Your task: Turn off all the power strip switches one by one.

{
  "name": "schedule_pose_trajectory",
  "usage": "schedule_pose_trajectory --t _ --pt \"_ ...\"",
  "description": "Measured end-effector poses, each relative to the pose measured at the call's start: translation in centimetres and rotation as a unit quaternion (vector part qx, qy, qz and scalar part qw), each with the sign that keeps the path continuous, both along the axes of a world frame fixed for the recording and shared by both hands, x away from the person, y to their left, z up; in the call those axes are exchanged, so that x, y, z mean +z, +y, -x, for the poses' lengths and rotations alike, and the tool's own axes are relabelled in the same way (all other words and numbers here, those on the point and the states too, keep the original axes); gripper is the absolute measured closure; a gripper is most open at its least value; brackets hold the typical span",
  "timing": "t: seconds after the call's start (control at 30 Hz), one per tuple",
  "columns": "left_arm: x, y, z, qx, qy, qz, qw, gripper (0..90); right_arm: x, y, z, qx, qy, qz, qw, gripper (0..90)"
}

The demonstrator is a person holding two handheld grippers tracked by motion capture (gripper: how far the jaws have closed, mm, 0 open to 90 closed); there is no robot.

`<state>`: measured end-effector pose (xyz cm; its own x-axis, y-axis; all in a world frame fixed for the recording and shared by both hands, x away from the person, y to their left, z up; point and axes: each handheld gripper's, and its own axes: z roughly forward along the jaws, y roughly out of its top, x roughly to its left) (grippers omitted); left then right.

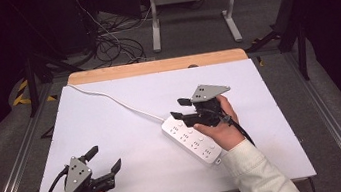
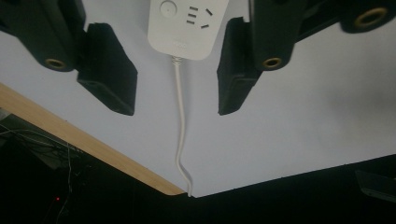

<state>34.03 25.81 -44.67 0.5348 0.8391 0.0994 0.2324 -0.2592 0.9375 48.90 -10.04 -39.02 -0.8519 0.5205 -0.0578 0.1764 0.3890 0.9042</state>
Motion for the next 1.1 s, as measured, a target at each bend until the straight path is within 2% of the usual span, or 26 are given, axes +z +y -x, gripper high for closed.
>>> schedule_pose_trajectory --t 0.07,0.13,0.27,0.43,0.6,0.77,1.1 --pt "0.0 0.1 0.0 0.001 0.0 0.003 1.0 19.3 0.0 -0.2 0.1 -0.016 0.035 -0.007 0.9992 33.6" --pt "0.0 0.1 0.0 0.002 -0.001 0.003 1.0 19.3 0.1 -0.4 0.2 -0.018 0.023 -0.017 0.9994 29.9" --pt "0.1 0.2 0.0 0.003 -0.002 0.002 1.0 19.3 0.5 -0.9 0.6 -0.004 0.014 -0.028 0.9995 25.0" --pt "0.1 0.2 0.0 0.003 0.0 0.005 1.0 19.2 1.2 -2.1 1.3 0.017 0.008 -0.027 0.9995 15.4" --pt "0.2 0.2 0.1 0.003 -0.003 0.003 1.0 19.0 1.4 -3.5 2.1 0.019 0.006 -0.019 0.9996 12.0" --pt "0.2 0.2 0.1 0.003 -0.006 -0.002 1.0 18.8 1.1 -5.1 3.0 0.019 0.02 -0.016 0.9995 8.4" --pt "0.2 0.3 0.1 0.001 -0.005 -0.003 1.0 18.5 -0.8 -8.3 4.3 -0.002 0.03 -0.025 0.9992 7.4"
